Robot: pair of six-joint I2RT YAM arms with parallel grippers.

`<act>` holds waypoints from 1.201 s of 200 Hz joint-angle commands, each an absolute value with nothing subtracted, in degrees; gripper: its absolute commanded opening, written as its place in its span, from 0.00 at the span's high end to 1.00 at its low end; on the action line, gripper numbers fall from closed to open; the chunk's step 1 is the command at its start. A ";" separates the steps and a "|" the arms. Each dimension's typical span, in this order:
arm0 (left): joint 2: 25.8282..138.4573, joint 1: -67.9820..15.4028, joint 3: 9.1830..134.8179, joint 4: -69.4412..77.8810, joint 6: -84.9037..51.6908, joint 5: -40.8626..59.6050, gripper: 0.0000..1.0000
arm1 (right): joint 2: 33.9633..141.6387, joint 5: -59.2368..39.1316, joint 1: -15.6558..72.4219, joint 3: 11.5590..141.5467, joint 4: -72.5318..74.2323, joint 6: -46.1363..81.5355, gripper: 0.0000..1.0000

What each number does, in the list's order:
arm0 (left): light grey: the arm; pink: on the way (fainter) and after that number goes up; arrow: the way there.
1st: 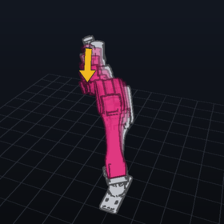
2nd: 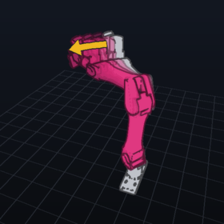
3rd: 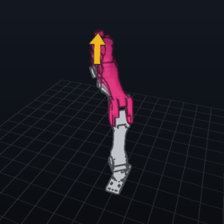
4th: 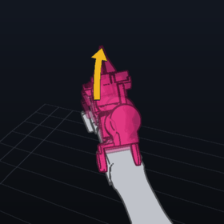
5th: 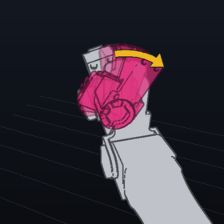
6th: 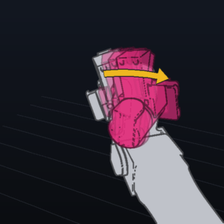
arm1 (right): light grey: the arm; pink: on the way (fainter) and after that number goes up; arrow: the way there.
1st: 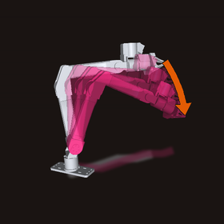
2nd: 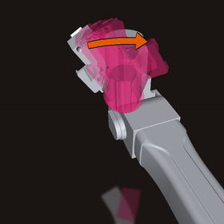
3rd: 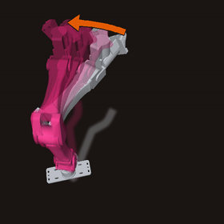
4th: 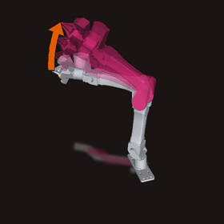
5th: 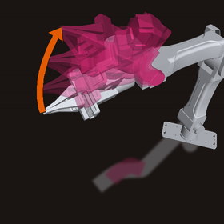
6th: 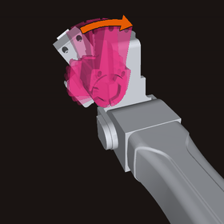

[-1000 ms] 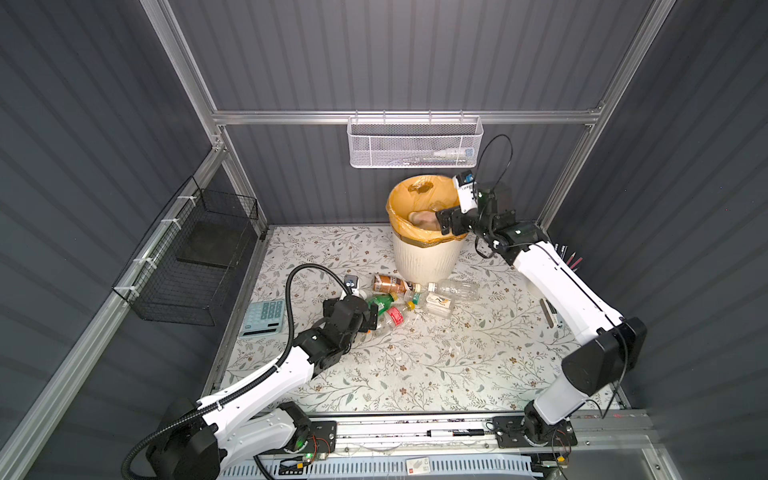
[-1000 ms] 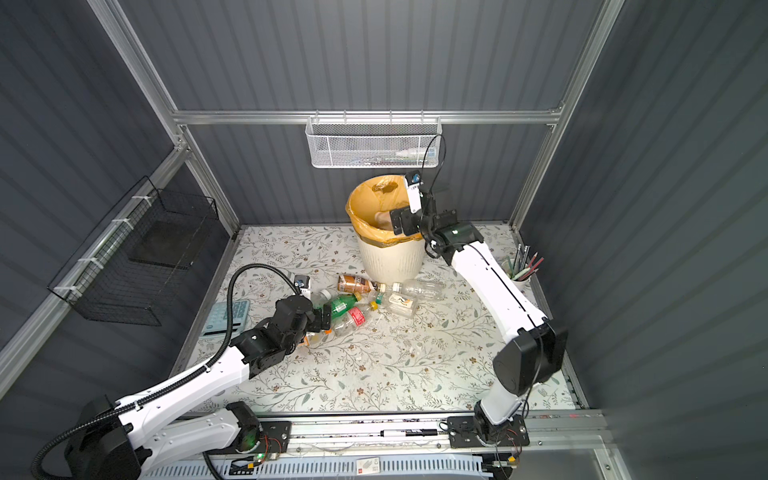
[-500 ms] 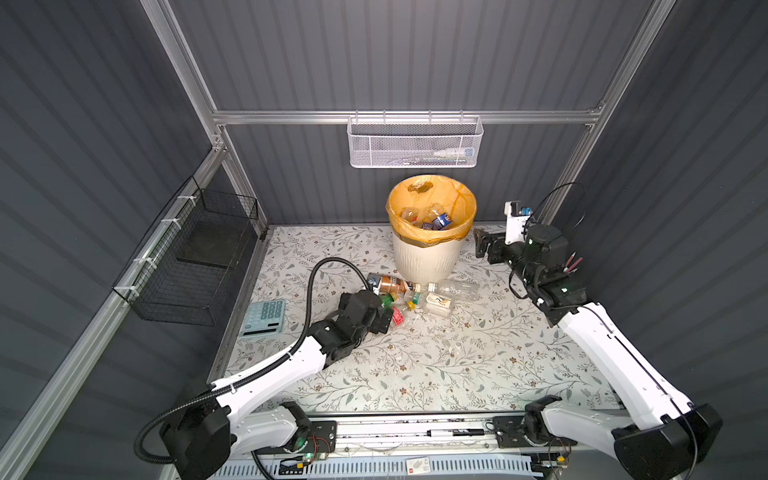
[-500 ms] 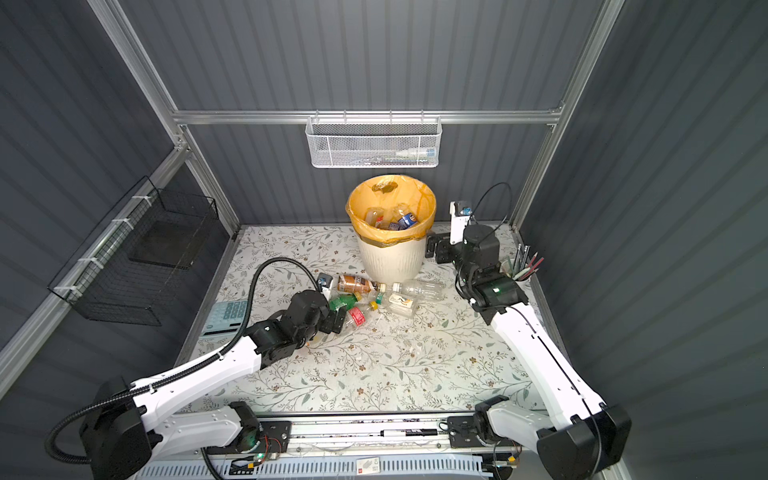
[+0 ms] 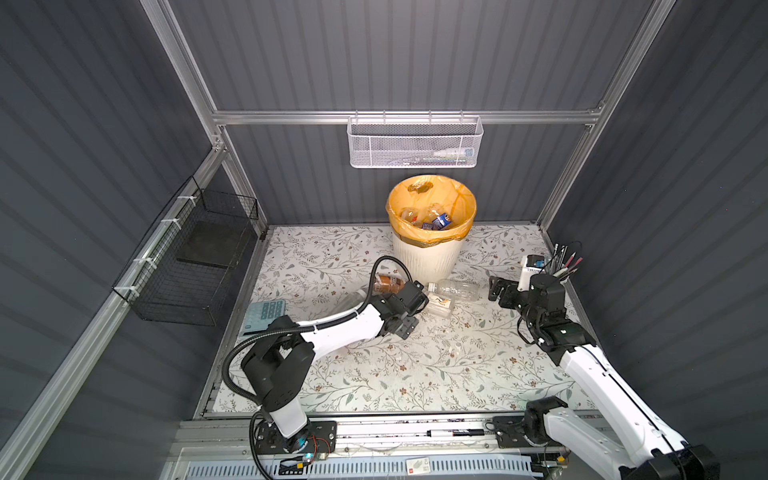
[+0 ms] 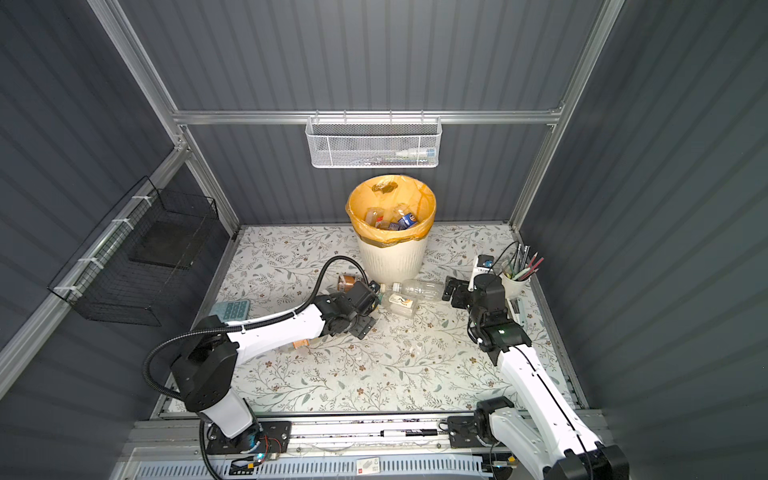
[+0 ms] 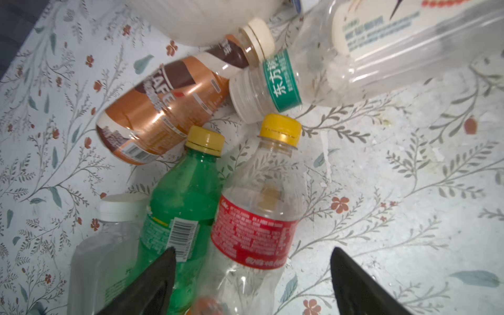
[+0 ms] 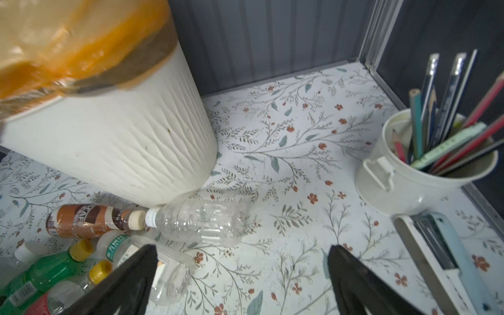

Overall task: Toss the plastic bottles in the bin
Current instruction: 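Withdraw the right gripper while the left gripper grasps a red-labelled yellow-capped bottle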

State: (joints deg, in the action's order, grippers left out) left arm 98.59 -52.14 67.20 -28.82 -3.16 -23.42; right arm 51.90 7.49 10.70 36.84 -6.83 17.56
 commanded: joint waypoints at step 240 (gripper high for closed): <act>105.68 -52.70 73.94 -40.86 -4.66 -8.90 0.42 | 50.89 1.92 8.35 32.17 -4.61 22.41 0.01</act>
State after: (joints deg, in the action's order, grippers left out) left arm 106.74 -52.18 73.56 -36.88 -3.66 -12.29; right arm 51.35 2.70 8.56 32.45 -5.50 22.06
